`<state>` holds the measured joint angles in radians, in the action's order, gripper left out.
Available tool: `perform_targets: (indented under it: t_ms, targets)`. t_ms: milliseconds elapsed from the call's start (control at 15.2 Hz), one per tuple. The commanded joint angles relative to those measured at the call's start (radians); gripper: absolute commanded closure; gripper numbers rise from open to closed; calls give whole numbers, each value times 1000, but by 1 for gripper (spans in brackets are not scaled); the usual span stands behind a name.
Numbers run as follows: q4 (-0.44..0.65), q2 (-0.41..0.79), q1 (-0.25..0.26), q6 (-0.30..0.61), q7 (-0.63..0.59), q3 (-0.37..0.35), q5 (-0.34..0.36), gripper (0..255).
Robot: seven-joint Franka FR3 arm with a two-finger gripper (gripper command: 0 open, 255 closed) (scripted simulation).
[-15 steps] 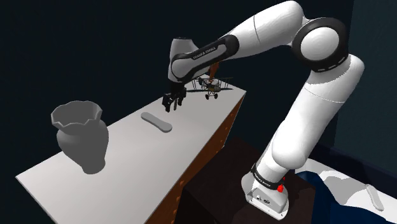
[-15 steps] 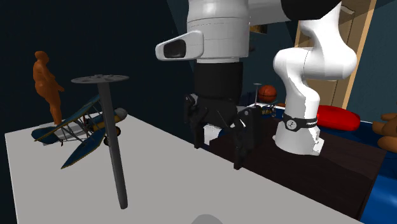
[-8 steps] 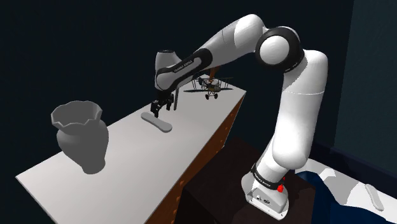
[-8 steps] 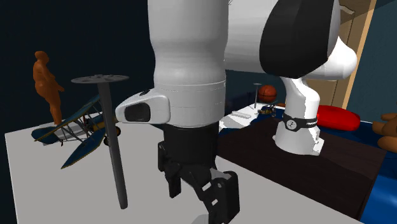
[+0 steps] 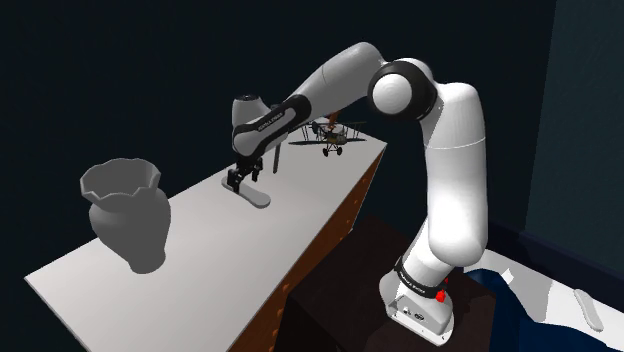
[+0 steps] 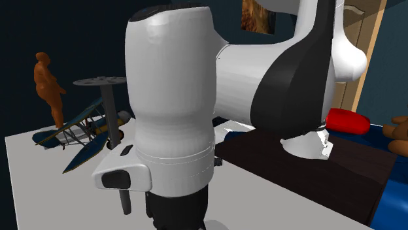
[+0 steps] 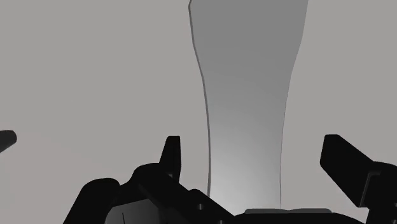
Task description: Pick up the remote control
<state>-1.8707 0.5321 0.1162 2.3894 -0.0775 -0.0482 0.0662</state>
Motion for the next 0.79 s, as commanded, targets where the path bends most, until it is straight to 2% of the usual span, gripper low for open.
perform_targets:
  t_ms: [0,264,330,726]
  targets:
    - [2,20,1,18,-2,1,2,0]
    - [4,45,2,42,-3,3,4,0]
    - [3,46,2,43,-3,3,4,255]
    - [3,45,2,43,-3,3,4,255]
